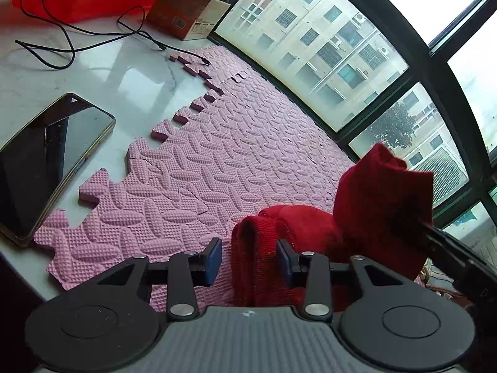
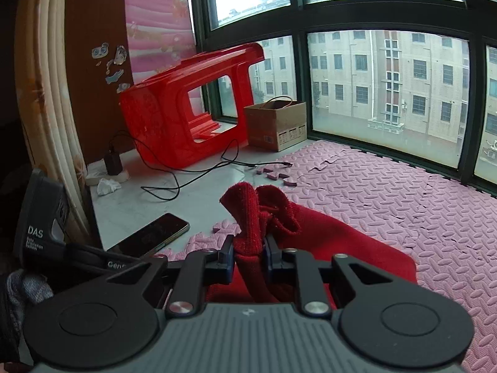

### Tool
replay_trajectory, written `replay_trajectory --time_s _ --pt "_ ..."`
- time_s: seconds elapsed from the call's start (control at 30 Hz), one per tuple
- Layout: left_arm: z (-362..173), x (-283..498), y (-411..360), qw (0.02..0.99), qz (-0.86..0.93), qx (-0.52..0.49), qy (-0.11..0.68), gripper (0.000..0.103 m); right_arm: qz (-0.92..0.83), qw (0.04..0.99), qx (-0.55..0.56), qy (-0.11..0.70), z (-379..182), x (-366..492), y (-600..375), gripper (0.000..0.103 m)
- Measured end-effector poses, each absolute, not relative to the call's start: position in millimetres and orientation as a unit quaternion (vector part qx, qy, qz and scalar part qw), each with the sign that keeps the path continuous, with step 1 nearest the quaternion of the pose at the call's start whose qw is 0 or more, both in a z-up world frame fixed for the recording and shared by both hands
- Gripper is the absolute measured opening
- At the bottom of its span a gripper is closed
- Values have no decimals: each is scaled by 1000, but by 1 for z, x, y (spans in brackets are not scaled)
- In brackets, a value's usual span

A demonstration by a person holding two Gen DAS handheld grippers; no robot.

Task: Fold clothes
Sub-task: 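Lay the held cuffs onto the waistband end with the right gripper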

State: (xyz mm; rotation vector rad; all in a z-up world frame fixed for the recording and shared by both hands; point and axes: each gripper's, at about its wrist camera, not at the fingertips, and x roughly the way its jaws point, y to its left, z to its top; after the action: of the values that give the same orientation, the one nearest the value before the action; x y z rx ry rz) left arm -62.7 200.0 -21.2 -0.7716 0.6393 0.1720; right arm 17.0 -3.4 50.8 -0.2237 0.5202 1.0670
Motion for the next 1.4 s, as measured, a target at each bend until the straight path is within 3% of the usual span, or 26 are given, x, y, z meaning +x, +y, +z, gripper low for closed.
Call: replay_trajectory --time_s 0.27,0.53,0.7,0.97,1.0,1.03,1.1,1.23,1.4 --pt "-24 -67 210 869 91 -381 301 41 543 779 -210 232 23 -22 20 20" --pt "-2 -71 214 883 87 -369 275 41 559 776 -174 234 43 -22 -15 23" --pt "25 -61 198 905 43 -335 258 42 520 798 -197 230 43 -10 -29 30" --pt "29 -26 169 918 5 -272 290 41 508 795 -225 245 19 1 -24 31" --pt "28 -23 167 918 1 -265 295 35 508 794 -228 244 17 0 -23 31" --pt "27 -20 165 919 -4 -258 299 21 509 793 -231 243 16 0 -22 30" --pt "26 -16 162 920 -6 -246 303 13 509 793 -229 246 14 2 -21 24" --pt "34 -16 163 926 -14 -238 293 9 506 803 -198 247 22 8 -31 12" --pt "50 -24 169 930 -35 -252 265 8 514 807 -156 244 44 11 -44 10"
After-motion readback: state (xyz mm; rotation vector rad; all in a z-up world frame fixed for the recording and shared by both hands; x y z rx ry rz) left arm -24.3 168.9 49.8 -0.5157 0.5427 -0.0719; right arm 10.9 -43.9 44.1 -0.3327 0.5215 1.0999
